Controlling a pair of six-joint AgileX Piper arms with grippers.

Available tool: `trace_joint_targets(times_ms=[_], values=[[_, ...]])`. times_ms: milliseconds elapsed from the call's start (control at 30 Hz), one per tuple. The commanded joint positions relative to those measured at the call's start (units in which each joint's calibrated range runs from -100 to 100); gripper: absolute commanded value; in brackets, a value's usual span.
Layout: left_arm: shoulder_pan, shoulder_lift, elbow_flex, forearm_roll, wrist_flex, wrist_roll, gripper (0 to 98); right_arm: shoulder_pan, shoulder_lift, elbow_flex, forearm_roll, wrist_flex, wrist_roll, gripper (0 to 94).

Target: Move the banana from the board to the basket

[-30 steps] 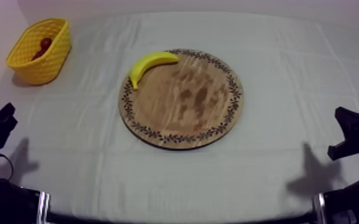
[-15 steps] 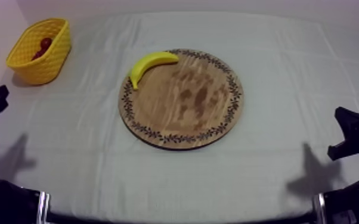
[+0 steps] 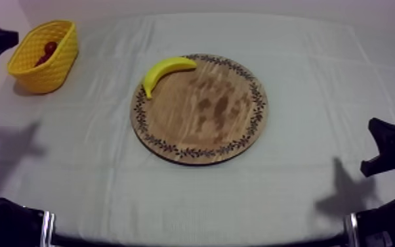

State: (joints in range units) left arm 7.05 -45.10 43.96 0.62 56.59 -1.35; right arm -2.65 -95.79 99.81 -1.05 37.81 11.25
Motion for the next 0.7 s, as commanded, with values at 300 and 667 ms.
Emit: trace_joint_targets(times_ms=[300,667], values=[[3.7,25.6,-19.9,-0.01,5.8,-1.4,3.5,0.0,0.0,0.0,0.0,0.0,0.0,0.2],[8.9,40.0,-32.3,-0.36,9.8,-0.2,7.9,0.0,0.0,0.0,0.0,0.0,0.0,0.2]])
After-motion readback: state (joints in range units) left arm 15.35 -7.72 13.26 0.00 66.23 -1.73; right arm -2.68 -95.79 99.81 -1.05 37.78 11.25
